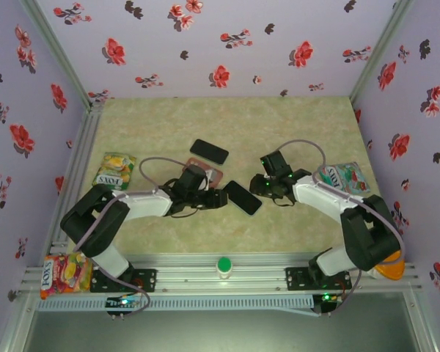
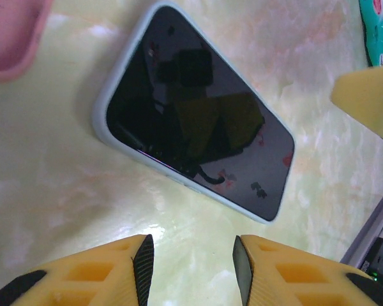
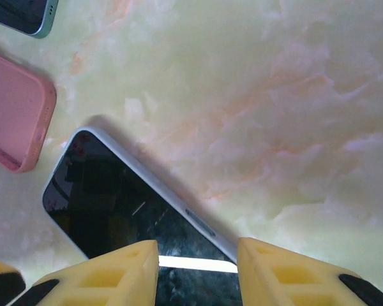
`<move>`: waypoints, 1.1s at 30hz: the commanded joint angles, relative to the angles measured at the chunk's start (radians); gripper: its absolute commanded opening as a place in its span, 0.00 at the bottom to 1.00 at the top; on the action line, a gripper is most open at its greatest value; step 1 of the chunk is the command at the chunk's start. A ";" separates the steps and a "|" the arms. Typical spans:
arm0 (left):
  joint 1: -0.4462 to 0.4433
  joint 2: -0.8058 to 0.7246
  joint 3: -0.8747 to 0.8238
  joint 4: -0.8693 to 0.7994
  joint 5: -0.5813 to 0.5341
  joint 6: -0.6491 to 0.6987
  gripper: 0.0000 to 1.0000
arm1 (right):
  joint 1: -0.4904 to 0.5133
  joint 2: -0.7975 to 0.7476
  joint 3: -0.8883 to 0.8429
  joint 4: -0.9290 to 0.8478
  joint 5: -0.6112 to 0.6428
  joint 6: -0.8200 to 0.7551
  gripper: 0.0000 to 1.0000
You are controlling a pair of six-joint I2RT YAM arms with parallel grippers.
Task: Put the phone into the phone case
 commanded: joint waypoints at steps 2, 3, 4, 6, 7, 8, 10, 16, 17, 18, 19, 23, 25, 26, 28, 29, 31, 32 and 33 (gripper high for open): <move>-0.028 0.009 0.000 0.018 -0.009 -0.036 0.42 | -0.005 0.064 0.038 0.049 -0.050 -0.059 0.39; -0.031 0.019 0.003 0.028 -0.006 -0.041 0.42 | -0.006 0.074 0.041 0.052 -0.053 -0.065 0.39; -0.033 0.032 0.007 0.038 0.000 -0.048 0.42 | -0.006 0.087 0.044 0.056 -0.057 -0.069 0.40; -0.035 0.061 0.014 0.064 0.014 -0.056 0.43 | -0.006 0.105 0.049 0.061 -0.060 -0.076 0.40; -0.035 0.074 0.016 0.079 0.021 -0.063 0.43 | -0.006 0.113 0.049 0.066 -0.066 -0.078 0.40; -0.035 0.089 0.020 0.096 0.027 -0.070 0.43 | -0.006 0.121 0.049 0.074 -0.071 -0.078 0.39; -0.035 0.115 0.029 0.117 0.036 -0.078 0.43 | -0.006 0.131 0.046 0.085 -0.081 -0.077 0.39; -0.035 0.166 0.077 0.134 0.052 -0.077 0.43 | -0.006 0.149 0.044 0.098 -0.104 -0.082 0.34; -0.036 0.172 0.088 0.132 0.053 -0.074 0.43 | -0.005 0.152 0.043 0.100 -0.108 -0.081 0.33; -0.035 0.179 0.097 0.131 0.056 -0.072 0.43 | -0.005 0.154 0.042 0.101 -0.109 -0.078 0.33; -0.036 0.187 0.109 0.130 0.057 -0.071 0.43 | -0.006 0.156 0.040 0.104 -0.111 -0.079 0.32; -0.035 0.223 0.150 0.134 0.064 -0.067 0.43 | -0.006 0.170 0.035 0.113 -0.116 -0.076 0.32; -0.035 0.240 0.169 0.135 0.067 -0.065 0.43 | -0.006 0.181 0.036 0.116 -0.114 -0.074 0.32; -0.036 0.248 0.180 0.134 0.069 -0.064 0.43 | -0.006 0.188 0.037 0.119 -0.116 -0.075 0.32; -0.035 0.262 0.201 0.131 0.070 -0.059 0.43 | -0.007 0.197 0.039 0.125 -0.120 -0.073 0.31; -0.035 0.271 0.213 0.126 0.071 -0.055 0.43 | -0.008 0.201 0.040 0.129 -0.120 -0.073 0.31; -0.034 0.287 0.236 0.119 0.071 -0.052 0.43 | -0.012 0.211 0.043 0.131 -0.117 -0.072 0.30; -0.034 0.295 0.249 0.116 0.071 -0.048 0.43 | -0.016 0.217 0.046 0.131 -0.117 -0.071 0.30; -0.034 0.305 0.260 0.114 0.073 -0.045 0.43 | -0.021 0.224 0.047 0.130 -0.117 -0.071 0.30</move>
